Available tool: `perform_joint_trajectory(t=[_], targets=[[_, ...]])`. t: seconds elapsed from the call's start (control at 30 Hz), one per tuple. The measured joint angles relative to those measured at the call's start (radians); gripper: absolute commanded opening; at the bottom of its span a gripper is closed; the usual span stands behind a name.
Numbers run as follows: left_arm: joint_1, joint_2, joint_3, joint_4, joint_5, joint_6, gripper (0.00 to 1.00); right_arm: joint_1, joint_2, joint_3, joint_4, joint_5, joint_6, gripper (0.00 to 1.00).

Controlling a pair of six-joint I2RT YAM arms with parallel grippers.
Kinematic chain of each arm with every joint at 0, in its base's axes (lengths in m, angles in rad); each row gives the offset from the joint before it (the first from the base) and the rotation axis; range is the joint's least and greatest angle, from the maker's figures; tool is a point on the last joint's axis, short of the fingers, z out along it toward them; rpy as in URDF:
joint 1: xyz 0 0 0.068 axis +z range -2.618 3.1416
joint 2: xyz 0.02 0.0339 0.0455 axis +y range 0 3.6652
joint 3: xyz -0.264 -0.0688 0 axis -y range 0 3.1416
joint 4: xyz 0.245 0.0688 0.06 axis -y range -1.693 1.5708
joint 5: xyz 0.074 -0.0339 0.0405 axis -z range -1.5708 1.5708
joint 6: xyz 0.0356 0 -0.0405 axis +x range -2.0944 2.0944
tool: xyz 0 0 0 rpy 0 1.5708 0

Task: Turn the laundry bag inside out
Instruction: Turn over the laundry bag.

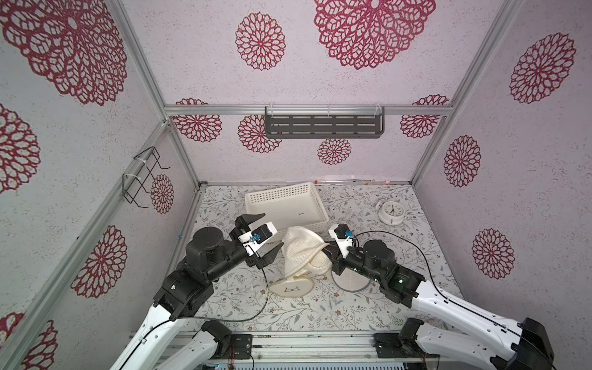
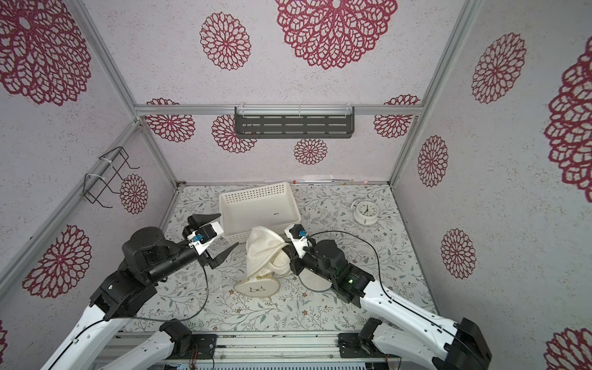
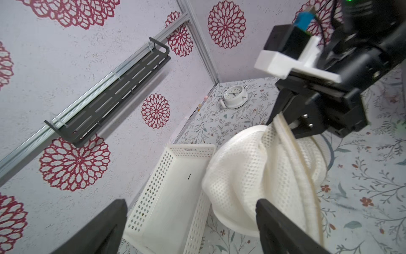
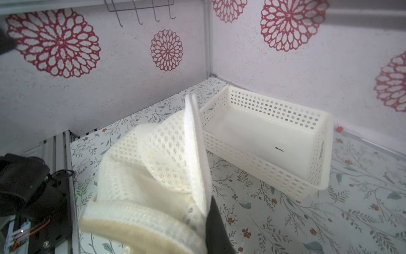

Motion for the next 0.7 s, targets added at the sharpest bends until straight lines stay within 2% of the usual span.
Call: perform_joint_trajectory(t=[0.13,0.3,0.43,0.6,0.7], targets=[[-0.192,0.037,-0.096,0.078,-0.147,-0.079,0.97,0.000,0.021,0.100,-0.087,0.046,0.102,0.00],[-0.338,0.173,-0.147,0.176,-0.337,-0.097,0.96,0.000,0.063,0.206,-0.164,0.069,0.176,0.00],[-0.387,0.264,-0.139,0.259,-0.473,-0.078,0.90,0.000,0.069,0.231,-0.221,0.080,0.208,0.00],[-0.410,0.339,-0.122,0.330,-0.613,-0.035,0.73,0.000,0.070,0.253,-0.275,0.101,0.215,0.00],[-0.415,0.353,-0.122,0.360,-0.678,-0.013,0.72,0.000,0.070,0.259,-0.290,0.114,0.213,0.00]])
